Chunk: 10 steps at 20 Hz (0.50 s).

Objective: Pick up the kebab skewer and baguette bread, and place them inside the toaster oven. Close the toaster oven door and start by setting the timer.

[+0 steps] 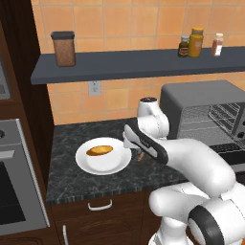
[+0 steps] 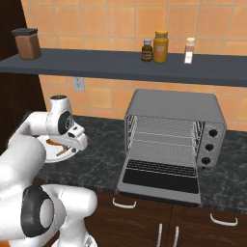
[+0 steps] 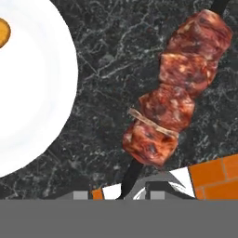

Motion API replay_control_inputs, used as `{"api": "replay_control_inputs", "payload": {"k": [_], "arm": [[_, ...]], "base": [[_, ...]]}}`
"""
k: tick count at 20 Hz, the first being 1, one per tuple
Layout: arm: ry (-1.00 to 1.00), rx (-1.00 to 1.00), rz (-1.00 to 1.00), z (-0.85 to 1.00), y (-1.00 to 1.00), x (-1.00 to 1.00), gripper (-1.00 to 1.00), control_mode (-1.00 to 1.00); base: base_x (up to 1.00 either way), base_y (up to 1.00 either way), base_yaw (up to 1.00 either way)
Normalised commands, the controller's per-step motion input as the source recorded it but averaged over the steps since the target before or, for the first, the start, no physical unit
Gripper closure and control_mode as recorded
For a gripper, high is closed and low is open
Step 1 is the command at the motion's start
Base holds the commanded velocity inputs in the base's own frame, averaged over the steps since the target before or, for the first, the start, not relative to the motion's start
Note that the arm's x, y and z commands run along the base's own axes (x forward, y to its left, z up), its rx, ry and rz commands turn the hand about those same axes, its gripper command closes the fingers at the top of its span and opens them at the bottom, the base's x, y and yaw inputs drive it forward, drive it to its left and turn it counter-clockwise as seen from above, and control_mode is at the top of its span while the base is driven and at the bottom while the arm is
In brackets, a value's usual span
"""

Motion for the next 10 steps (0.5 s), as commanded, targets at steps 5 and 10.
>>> {"api": "replay_control_inputs", "payload": {"k": [5, 10], "arm": [[-0.01, 0.01, -0.01, 0.36, -1.0, -0.82, 1.0, -1.0], [0.0, 0.0, 0.0, 0.25, -1.0, -0.27, 1.0, -1.0]], "base": [[0.0, 0.0, 0.0], [0.0, 0.0, 0.0]]}}
